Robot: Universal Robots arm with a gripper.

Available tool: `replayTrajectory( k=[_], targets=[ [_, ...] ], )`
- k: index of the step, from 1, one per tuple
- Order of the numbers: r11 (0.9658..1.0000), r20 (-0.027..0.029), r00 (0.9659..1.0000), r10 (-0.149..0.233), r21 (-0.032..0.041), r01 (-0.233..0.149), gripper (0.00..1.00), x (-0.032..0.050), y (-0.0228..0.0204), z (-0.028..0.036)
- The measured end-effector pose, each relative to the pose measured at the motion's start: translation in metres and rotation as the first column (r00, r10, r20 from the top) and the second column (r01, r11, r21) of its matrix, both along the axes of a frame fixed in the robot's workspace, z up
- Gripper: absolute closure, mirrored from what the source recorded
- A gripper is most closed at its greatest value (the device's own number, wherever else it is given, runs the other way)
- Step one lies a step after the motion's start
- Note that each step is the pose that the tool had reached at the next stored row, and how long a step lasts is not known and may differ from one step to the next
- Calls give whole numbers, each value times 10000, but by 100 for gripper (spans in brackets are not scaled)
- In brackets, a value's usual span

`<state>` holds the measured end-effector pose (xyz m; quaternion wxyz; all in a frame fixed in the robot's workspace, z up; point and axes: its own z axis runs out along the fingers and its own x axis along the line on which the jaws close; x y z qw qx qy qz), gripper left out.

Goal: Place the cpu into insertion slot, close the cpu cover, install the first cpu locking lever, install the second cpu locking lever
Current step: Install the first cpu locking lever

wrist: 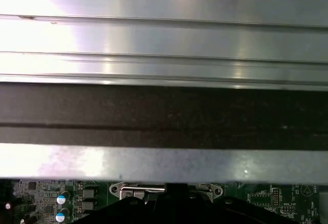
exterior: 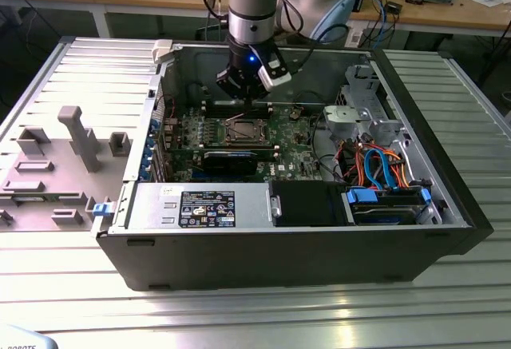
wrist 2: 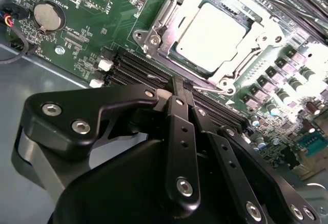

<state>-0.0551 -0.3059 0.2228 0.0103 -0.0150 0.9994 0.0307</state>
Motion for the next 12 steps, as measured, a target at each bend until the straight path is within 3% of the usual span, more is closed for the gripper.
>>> replayTrajectory(
  k=[12],
  targets=[
    [10000,-1,10000,0,-1,0,89,88,1,-107]
  ],
)
